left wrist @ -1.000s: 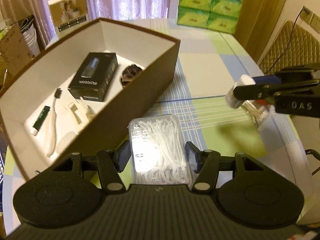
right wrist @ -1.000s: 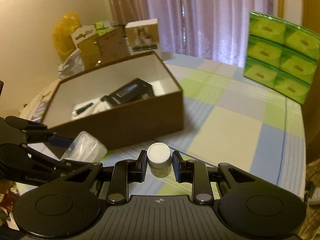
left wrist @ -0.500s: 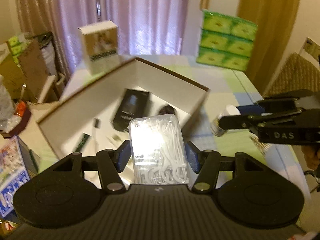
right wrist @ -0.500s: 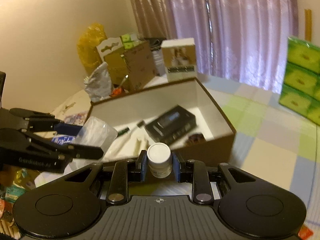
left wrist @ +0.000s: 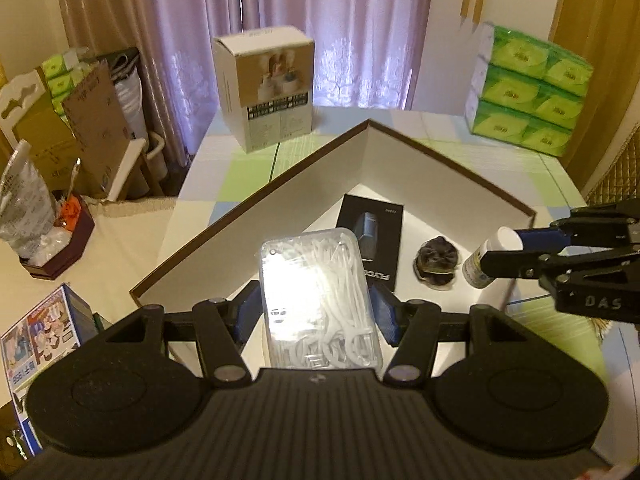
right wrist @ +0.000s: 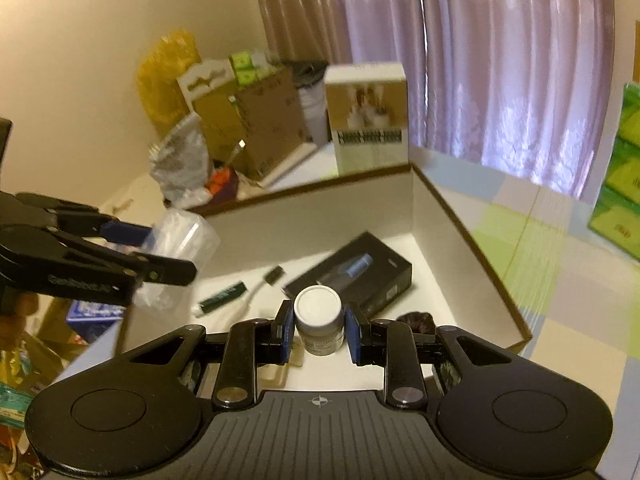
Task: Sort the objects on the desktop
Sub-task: 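Carry the cotton-swab box and white bottle over the brown box, then open the left gripper releasing the swab box while the right releases the bottle inside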
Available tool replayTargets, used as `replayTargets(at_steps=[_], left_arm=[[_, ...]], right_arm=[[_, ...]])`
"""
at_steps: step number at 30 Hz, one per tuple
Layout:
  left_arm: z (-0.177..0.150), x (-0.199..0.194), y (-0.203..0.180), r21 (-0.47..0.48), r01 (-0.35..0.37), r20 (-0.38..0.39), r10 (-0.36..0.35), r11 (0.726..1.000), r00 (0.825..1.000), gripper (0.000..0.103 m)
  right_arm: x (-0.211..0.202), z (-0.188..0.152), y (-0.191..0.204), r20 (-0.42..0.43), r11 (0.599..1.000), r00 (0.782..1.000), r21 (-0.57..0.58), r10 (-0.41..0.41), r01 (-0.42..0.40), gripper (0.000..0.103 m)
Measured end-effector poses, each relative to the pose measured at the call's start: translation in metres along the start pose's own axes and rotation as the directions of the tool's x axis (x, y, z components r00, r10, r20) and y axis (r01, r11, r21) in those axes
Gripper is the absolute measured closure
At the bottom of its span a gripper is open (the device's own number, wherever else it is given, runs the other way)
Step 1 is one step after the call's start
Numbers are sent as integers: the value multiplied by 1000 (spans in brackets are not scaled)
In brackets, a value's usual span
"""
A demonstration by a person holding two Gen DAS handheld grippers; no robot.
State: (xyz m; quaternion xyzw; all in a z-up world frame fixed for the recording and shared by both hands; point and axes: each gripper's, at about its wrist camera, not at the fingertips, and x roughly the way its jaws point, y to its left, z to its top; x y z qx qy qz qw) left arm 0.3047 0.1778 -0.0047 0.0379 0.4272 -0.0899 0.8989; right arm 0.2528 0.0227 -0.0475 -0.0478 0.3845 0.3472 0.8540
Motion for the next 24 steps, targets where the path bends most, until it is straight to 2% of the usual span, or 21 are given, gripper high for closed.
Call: replayTargets(at_steps=[10, 22, 23, 24], left_arm=[[-1, 49, 21, 5, 36, -90, -36, 999, 995, 49], [1, 81, 32, 20, 57, -150, -53, 998, 987, 49], [1, 83, 32, 20, 57, -154, -53, 998, 987, 49], [0, 84, 33, 22, 56, -157, -52, 998, 986, 49]], right_arm=[[63, -10, -12, -155, 997, 986, 16, -66, 69, 79], [95, -11, -17, -224, 993, 968, 12, -112, 118, 79], [96, -11, -17, -220, 993, 969, 8, -115, 120, 78], [96, -11, -17, -218, 992, 969, 7, -119, 123, 68]])
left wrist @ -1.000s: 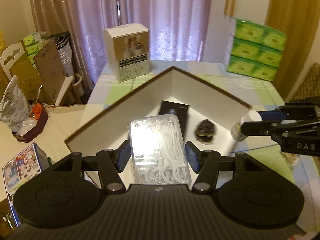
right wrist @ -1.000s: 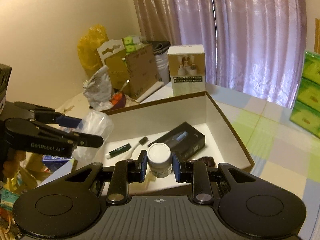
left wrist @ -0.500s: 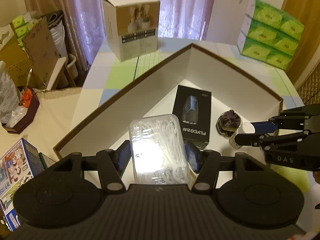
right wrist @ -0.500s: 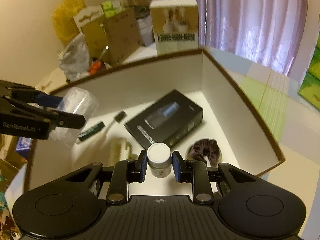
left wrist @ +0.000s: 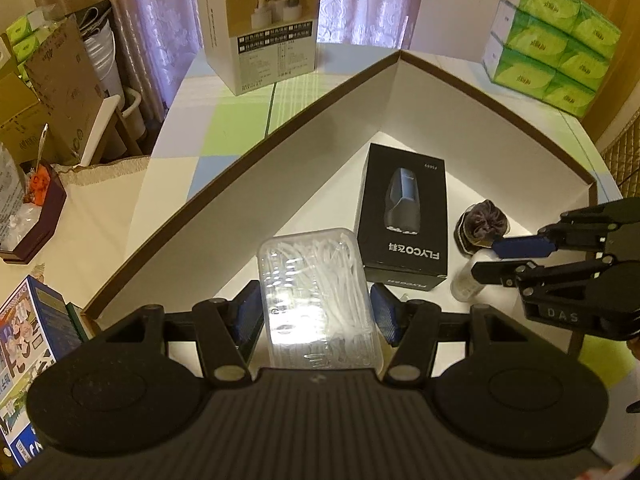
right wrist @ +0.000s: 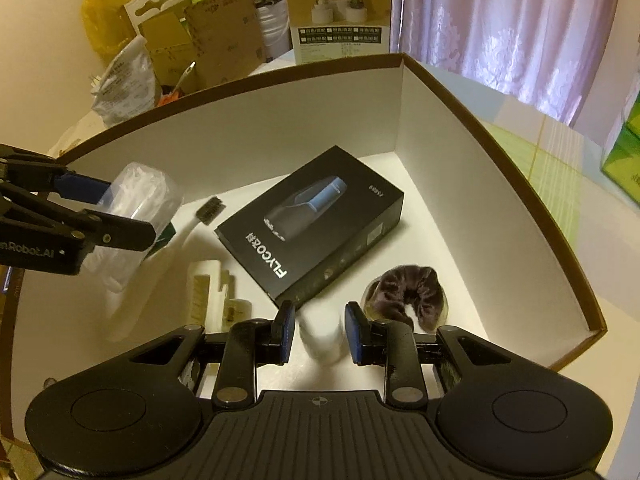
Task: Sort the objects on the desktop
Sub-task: 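Open the left gripper releasing the swab box while the right releases the bottle inside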
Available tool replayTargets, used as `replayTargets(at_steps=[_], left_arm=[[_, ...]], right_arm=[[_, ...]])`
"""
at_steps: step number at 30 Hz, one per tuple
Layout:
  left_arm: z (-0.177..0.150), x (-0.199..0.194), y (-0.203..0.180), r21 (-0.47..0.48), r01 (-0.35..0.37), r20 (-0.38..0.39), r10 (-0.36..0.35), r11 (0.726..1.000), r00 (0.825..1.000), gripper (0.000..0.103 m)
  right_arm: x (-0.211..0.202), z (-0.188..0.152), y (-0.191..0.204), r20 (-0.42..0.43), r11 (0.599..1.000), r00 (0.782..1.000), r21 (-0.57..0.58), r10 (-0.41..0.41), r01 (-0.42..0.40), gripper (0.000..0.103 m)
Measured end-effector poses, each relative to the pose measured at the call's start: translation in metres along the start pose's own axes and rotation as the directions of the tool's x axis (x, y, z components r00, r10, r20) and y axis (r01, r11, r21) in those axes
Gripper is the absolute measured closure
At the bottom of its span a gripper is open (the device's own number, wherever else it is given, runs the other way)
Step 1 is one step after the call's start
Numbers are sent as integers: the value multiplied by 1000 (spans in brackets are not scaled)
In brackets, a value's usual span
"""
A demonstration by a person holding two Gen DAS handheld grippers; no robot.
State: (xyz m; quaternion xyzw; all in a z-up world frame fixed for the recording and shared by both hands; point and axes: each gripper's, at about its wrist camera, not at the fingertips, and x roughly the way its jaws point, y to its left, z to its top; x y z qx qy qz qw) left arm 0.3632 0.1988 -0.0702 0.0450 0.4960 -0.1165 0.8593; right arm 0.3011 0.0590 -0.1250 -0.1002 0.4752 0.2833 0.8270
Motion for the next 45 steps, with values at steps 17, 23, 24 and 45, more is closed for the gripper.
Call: replayTargets(at_steps=[17, 23, 24, 45], left_arm=[[5, 23, 4, 4, -14, -33, 14, 1000, 999, 48], [7, 27, 6, 9, -29, -30, 29, 1000, 999, 48], [7, 27, 6, 10, -35, -24, 35, 999, 999, 42], [-7, -2, 2, 14, -45, -6, 45, 999, 999, 20]], right_arm=[[-9, -1, -6, 34, 1000, 999, 16, -13, 12, 28], [-9, 0, -5, 34, 1000, 999, 15, -14, 13, 27], [-10, 0, -5, 35, 1000, 999, 15, -14, 13, 27], [-30, -5, 3, 57, 999, 998, -31, -30, 32, 5]])
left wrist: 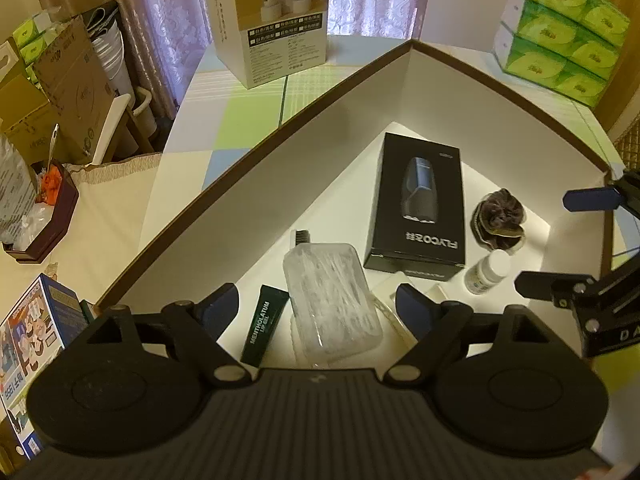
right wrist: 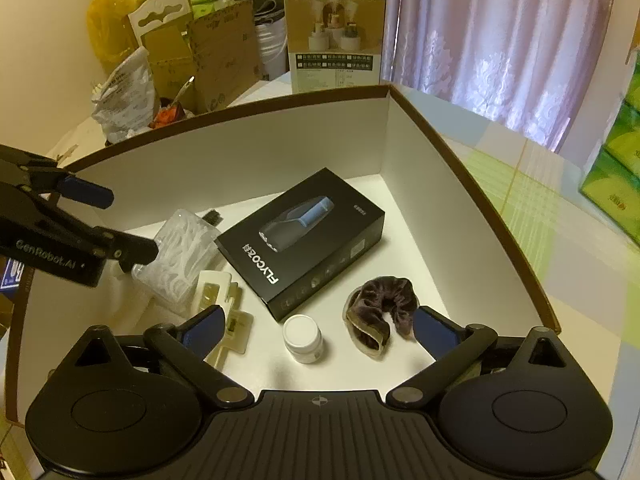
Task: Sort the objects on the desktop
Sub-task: 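Open the left gripper releasing the swab box while the right releases the bottle inside, then lift both open grippers out of the box toward the swab bag and red packet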
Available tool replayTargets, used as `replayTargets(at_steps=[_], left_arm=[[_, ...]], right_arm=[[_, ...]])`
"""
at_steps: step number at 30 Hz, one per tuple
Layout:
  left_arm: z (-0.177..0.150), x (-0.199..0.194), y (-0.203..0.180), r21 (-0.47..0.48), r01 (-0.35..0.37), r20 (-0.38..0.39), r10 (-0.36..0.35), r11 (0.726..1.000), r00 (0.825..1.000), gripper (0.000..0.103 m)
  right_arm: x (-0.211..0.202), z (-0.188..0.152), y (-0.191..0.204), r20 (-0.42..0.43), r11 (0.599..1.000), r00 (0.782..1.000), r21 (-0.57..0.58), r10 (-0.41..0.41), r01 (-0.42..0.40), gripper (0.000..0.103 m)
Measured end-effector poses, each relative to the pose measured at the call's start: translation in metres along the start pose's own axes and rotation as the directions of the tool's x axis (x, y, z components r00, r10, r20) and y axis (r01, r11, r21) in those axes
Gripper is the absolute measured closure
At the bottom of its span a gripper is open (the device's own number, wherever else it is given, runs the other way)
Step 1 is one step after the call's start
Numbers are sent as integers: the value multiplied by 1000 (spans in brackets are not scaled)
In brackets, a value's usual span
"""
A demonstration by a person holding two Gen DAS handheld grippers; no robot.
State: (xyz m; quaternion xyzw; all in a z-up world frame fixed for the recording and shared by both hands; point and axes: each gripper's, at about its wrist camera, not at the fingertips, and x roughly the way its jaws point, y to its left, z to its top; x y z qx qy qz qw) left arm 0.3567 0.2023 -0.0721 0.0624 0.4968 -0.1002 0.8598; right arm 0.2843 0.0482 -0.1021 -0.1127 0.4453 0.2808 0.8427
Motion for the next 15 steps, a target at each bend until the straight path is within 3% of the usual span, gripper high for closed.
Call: replayTargets(at_steps=[15], left_arm=[[-18, -39, -20, 9, 1, 11, -1, 1000, 1000, 13]], right_arm=[[-31, -9, 8, 35, 1000, 999, -27, -6, 7, 2]])
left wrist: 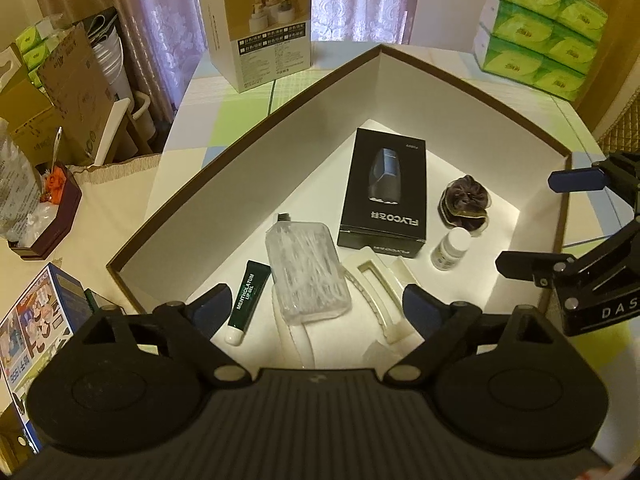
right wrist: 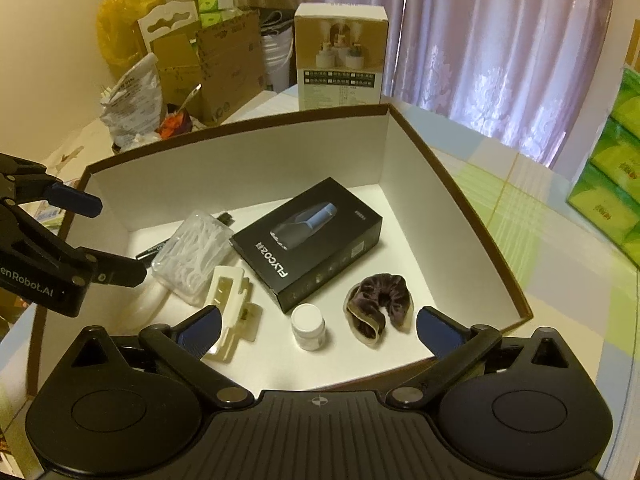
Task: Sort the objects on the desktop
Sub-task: 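Lift both open grippers out of the box toward the swab bag and red packet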
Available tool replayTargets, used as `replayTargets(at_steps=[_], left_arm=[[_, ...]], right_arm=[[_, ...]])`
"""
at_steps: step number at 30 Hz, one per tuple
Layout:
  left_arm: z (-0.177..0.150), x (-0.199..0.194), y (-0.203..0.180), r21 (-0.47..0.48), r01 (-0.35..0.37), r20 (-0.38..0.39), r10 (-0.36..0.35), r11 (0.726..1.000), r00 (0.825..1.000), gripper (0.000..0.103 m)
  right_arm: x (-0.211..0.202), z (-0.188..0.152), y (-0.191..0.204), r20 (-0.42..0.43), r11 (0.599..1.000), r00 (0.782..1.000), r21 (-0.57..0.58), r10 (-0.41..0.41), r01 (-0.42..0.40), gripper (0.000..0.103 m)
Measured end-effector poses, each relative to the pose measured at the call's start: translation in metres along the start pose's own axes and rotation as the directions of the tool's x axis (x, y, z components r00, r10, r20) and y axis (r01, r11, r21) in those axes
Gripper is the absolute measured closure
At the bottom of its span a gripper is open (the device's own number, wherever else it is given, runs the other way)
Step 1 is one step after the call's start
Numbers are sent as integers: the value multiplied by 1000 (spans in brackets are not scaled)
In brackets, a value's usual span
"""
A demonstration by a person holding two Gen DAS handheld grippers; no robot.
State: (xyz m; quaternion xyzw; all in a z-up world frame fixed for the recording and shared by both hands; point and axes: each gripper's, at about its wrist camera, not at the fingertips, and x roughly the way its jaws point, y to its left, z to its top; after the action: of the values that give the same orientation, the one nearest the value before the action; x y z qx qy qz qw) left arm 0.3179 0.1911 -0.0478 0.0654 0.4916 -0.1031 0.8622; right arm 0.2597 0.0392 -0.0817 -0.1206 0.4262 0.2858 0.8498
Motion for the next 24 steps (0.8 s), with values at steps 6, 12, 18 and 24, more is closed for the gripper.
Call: replayTargets(at_steps=[6, 12, 18, 24], left_arm=[[-6, -18, -6, -5, -9, 24, 9, 1000, 1000, 11], [-13, -36, -15, -1, -13, 48, 13, 1000, 999, 11], [-26, -51, -27, -1, -18, 62, 18, 1000, 998, 11], [-39, -64, -38, -16, -37, 66, 38, 999, 997, 10]], right_arm=[[-19, -5, 4, 32, 1000, 999, 6, 6, -6, 2], [-37, -10, 8, 64, 1000, 998, -1, 12, -12, 2], [-56, -19, 11, 90, 1000, 996, -12, 17, -16, 2], [-73, -33, 13, 106, 999, 994, -22, 32, -30, 2]])
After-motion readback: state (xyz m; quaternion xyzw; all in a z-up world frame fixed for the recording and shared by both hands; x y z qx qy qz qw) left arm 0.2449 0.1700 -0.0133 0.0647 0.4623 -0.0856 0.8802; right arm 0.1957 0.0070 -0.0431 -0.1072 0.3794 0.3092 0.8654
